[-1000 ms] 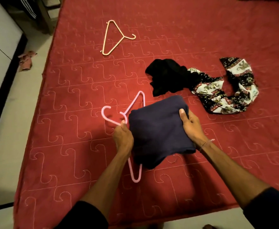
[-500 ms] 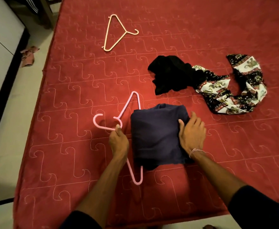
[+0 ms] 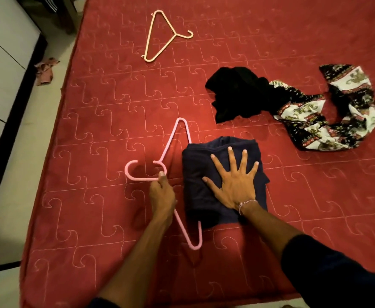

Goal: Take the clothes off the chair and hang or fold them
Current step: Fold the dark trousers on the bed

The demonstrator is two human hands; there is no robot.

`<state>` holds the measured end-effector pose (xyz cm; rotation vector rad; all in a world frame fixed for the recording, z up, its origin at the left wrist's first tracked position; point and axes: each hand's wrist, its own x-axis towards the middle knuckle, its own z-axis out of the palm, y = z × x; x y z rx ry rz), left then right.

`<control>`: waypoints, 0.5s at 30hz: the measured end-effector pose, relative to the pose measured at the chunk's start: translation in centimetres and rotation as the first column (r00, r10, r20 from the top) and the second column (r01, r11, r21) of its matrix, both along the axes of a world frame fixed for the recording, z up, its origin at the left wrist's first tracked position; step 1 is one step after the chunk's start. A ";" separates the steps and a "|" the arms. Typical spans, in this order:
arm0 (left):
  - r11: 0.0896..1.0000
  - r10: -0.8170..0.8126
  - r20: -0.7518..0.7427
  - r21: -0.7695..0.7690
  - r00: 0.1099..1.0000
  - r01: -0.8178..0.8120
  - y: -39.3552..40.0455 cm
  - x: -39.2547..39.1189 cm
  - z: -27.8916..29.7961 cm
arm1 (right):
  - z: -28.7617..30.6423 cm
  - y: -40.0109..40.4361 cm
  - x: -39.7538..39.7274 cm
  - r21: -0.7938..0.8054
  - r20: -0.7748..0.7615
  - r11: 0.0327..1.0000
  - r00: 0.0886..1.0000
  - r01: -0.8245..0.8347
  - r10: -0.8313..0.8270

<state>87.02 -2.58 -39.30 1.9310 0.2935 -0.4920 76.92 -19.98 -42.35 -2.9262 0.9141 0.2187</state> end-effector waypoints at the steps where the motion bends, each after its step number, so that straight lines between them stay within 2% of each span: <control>1: 1.000 -0.007 -0.002 0.013 1.000 0.007 0.1 -0.5 -0.2 | -0.1 0.1 -0.2 0.003 -0.001 1.000 1.000 -0.002 0.002; 3: 1.000 -0.001 0.030 0.013 1.000 0.000 0.0 -1.6 0.2 | 0.0 -0.2 -0.1 0.014 -0.005 1.000 1.000 -0.018 0.018; 7: 0.999 0.048 0.193 0.008 0.980 -0.050 -0.5 -2.9 3.0 | 1.5 -0.5 0.1 0.129 -0.077 0.991 0.996 -0.041 0.052; 9: 1.000 0.017 0.263 -0.025 0.965 -0.011 -0.5 -3.0 4.1 | 3.2 -1.0 0.9 0.211 -0.048 0.978 0.999 -0.008 0.018; 11: 0.998 -0.053 0.323 -0.022 0.945 0.063 -0.3 -3.0 5.3 | 5.5 -1.3 2.1 0.306 0.094 0.952 0.994 0.023 -0.054; 12: 0.995 -0.085 0.355 -0.010 0.931 0.095 0.0 -3.0 6.2 | 6.9 -1.2 2.8 0.340 0.217 0.940 0.974 -0.008 -0.070; 15: 0.981 -0.156 0.436 -0.032 0.886 0.189 0.8 -3.0 9.5 | 10.9 -1.4 5.1 0.320 0.523 0.922 0.852 -0.217 0.019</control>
